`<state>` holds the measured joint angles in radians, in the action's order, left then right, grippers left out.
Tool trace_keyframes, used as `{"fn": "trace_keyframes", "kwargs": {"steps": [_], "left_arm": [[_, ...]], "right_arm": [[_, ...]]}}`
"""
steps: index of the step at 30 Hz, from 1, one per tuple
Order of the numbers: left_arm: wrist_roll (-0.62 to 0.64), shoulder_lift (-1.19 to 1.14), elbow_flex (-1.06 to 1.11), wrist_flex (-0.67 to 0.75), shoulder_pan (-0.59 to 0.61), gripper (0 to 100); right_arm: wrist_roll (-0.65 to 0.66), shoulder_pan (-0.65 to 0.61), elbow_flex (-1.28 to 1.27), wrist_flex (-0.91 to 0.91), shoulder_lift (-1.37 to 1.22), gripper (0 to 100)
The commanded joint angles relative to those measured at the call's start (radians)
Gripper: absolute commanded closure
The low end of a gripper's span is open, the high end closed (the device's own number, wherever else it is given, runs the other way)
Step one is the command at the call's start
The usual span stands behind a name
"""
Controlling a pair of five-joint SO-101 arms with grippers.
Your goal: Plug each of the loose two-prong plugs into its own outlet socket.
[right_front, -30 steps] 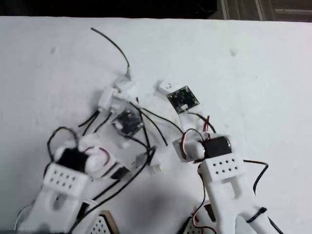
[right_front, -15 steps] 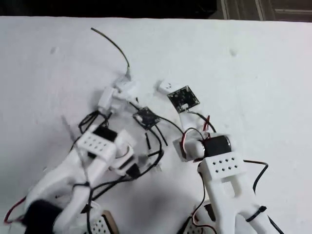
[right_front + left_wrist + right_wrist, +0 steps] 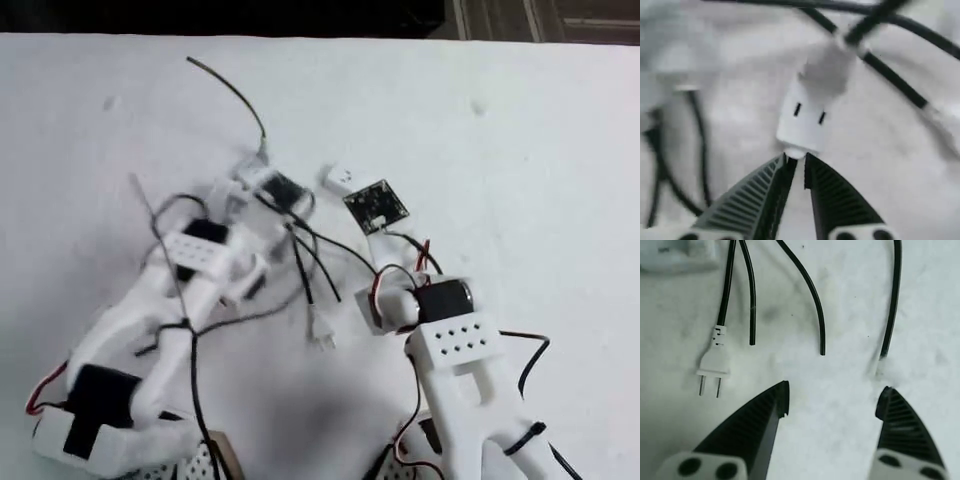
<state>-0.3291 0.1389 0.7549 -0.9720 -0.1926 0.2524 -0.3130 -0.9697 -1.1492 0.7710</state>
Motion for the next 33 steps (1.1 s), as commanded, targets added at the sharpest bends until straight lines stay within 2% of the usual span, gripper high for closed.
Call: {"fn": "trace_keyframes", "kwargs": {"steps": [1, 6, 10, 12, 16, 22, 28, 33], "left_arm": [[-0.040, 0.001, -0.124, 0.023, 0.159, 89], [-0.058, -0.002, -0.256, 0.023, 0.321, 81], [-0.057, 0.001, -0.319, 0.002, 0.407, 72], [-0.058, 0.001, -0.350, -0.061, 0.423, 68], [-0.061, 0.002, -0.440, -0.238, 0.424, 67], [-0.063, 0.008, -0.525, -0.427, 0.424, 69], [-0.058, 0.196, -0.384, -0.400, 0.420, 74], [-0.054, 0.492, -0.112, -0.285, 0.420, 71]], "right_arm": [[-0.006, 0.001, 0.005, 0.013, -0.004, 72.3], [-0.006, 0.001, 0.005, 0.013, -0.004, 72.3], [-0.005, -0.001, 0.005, 0.013, -0.004, 72.3], [-0.005, -0.001, 0.005, 0.013, -0.005, 72.3], [-0.006, -0.015, 0.005, 0.008, -0.005, 72.3], [-0.014, -0.148, 0.009, -0.035, -0.005, 72.3], [-0.015, -0.234, 0.020, -0.035, -0.007, 72.3], [-0.135, -0.291, 0.077, -0.036, -0.101, 72.3]]}}
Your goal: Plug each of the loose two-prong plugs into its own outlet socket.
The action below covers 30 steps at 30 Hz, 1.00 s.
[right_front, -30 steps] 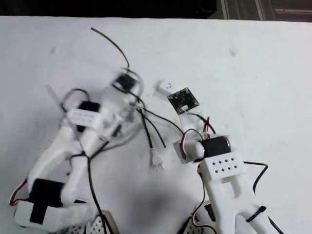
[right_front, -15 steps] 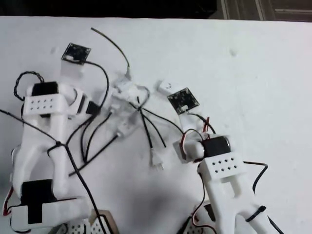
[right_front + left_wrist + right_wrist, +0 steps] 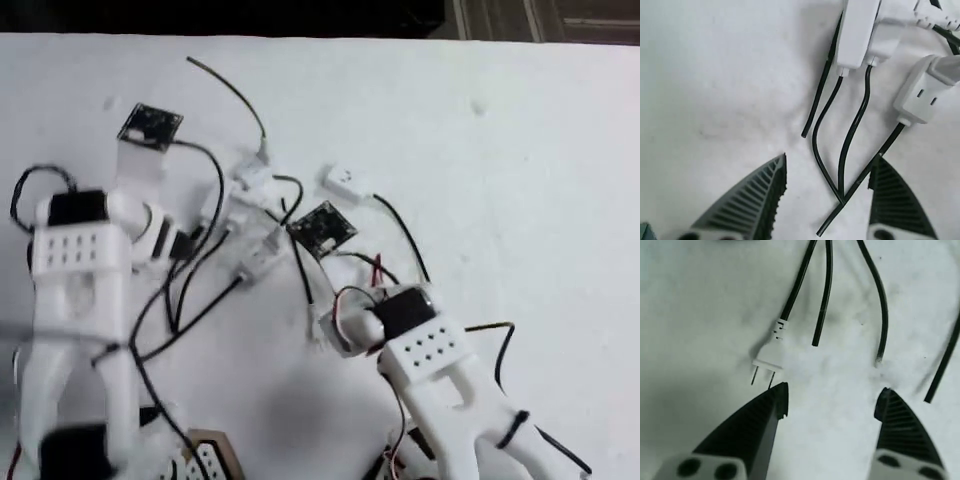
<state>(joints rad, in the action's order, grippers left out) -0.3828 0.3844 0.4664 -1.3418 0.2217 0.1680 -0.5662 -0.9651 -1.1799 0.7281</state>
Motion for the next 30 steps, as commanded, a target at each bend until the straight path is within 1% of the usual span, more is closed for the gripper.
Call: {"fn": "trace_keyframes", "kwargs": {"steps": [1, 4, 7, 9, 13, 15, 24, 30], "left_arm": [[0.000, 0.302, 0.238, 0.109, 0.005, 70], [0.000, 0.441, 0.408, 0.172, 0.005, 69], [0.002, 0.532, 0.552, 0.222, 0.010, 69], [0.008, 0.573, 0.626, 0.247, 0.012, 69], [0.078, 0.648, 0.746, 0.292, 0.012, 69], [0.074, 0.685, 0.801, 0.311, 0.012, 69], [0.071, 0.863, 0.905, 0.295, 0.013, 69], [0.069, 0.957, 0.947, 0.285, 0.013, 69]], "right_arm": [[-0.055, -0.053, 0.087, -0.005, -0.102, 72.3], [-0.063, -0.084, 0.144, -0.002, -0.243, 72.3], [-0.063, -0.081, 0.207, 0.001, -0.367, 72.3], [-0.063, -0.081, 0.230, 0.024, -0.430, 72.3], [-0.063, -0.082, 0.262, 0.065, -0.513, 72.3], [-0.063, -0.082, 0.285, 0.062, -0.544, 72.3], [-0.064, -0.082, 0.322, 0.061, -0.625, 72.3], [-0.064, -0.124, 0.325, 0.059, -0.659, 72.3]]}}
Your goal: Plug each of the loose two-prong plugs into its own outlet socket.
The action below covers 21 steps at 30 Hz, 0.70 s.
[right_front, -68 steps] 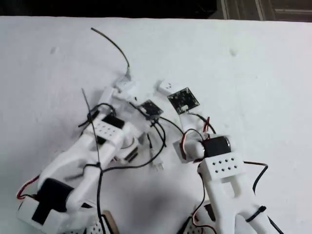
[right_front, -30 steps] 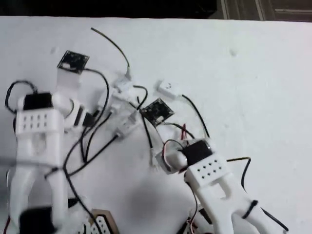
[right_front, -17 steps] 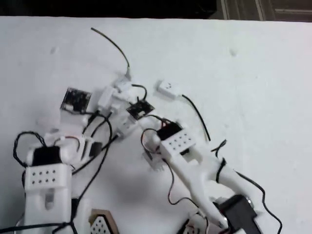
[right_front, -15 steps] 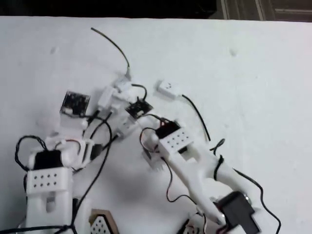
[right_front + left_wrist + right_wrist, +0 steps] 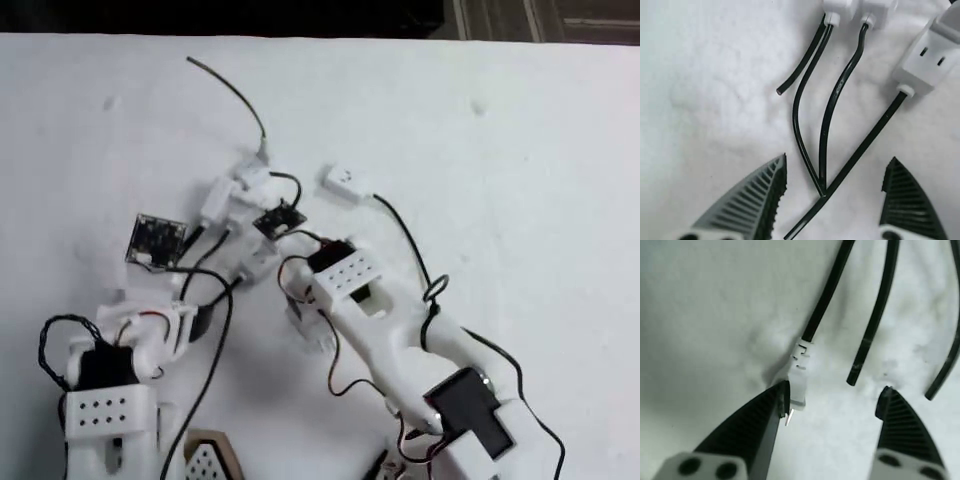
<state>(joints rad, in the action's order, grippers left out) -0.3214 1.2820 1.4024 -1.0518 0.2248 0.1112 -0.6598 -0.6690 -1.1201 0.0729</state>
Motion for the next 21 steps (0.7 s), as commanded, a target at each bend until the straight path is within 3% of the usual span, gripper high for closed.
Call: {"fn": "trace_keyframes", "kwargs": {"steps": [1, 6, 11, 21], "left_arm": [[0.008, 0.068, 0.014, -0.006, 0.010, 69], [0.008, 0.105, 0.021, -0.032, 0.010, 69], [0.008, 0.110, 0.023, -0.034, 0.010, 69], [0.008, 0.110, 0.026, -0.034, 0.010, 69]], "right_arm": [[-0.008, -0.045, 0.029, 0.001, -0.008, 72.3], [-0.018, -0.113, 0.031, 0.005, -0.061, 72.3], [-0.130, -0.145, 0.074, -0.008, -0.150, 72.8], [-0.110, -0.143, 0.132, -0.050, -0.202, 98.2]]}}
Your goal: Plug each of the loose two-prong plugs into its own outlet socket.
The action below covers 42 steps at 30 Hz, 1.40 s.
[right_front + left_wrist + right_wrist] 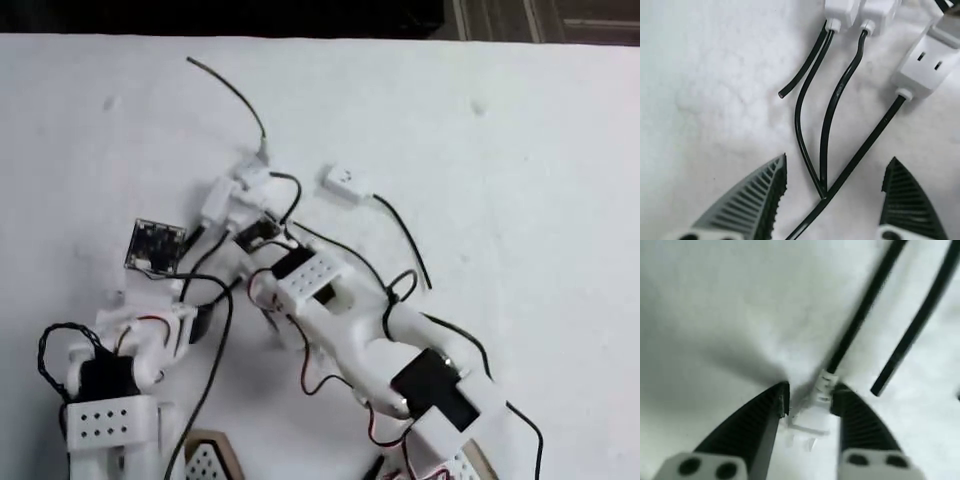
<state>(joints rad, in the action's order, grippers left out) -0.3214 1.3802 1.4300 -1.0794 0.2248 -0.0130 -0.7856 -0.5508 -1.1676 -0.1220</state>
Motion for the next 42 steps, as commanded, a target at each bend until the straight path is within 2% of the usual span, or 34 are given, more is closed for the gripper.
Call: {"fn": "trace_keyframes", "kwargs": {"steps": [1, 6, 9, 17, 26, 35, 39, 42], "left_arm": [[0.008, 0.013, 0.006, -0.005, 0.010, 69], [0.006, 0.013, 0.011, -0.003, 0.010, 69], [0.006, 0.013, 0.011, -0.003, 0.010, 69], [0.006, 0.013, 0.011, -0.003, 0.010, 69], [0.006, 0.013, 0.012, -0.003, 0.010, 69], [0.006, 0.013, 0.012, -0.002, 0.008, 69], [0.006, 0.013, 0.012, -0.003, 0.008, 69], [0.006, 0.013, 0.012, -0.003, 0.008, 69]], "right_arm": [[0.031, -0.018, 0.012, -0.007, -0.007, 98.1], [0.086, -0.012, 0.015, -0.091, 0.079, 98.0], [0.100, 0.035, 0.015, -0.165, 0.203, 98.0], [0.169, 0.292, 0.015, -0.288, 0.555, 98.1], [0.175, 0.562, 0.017, -0.292, 0.754, 98.1], [0.175, 0.584, 0.008, -0.326, 0.978, 98.1], [0.175, 0.584, -0.041, -0.289, 0.895, 98.1], [0.175, 0.582, -0.100, -0.191, 0.777, 98.1]]}}
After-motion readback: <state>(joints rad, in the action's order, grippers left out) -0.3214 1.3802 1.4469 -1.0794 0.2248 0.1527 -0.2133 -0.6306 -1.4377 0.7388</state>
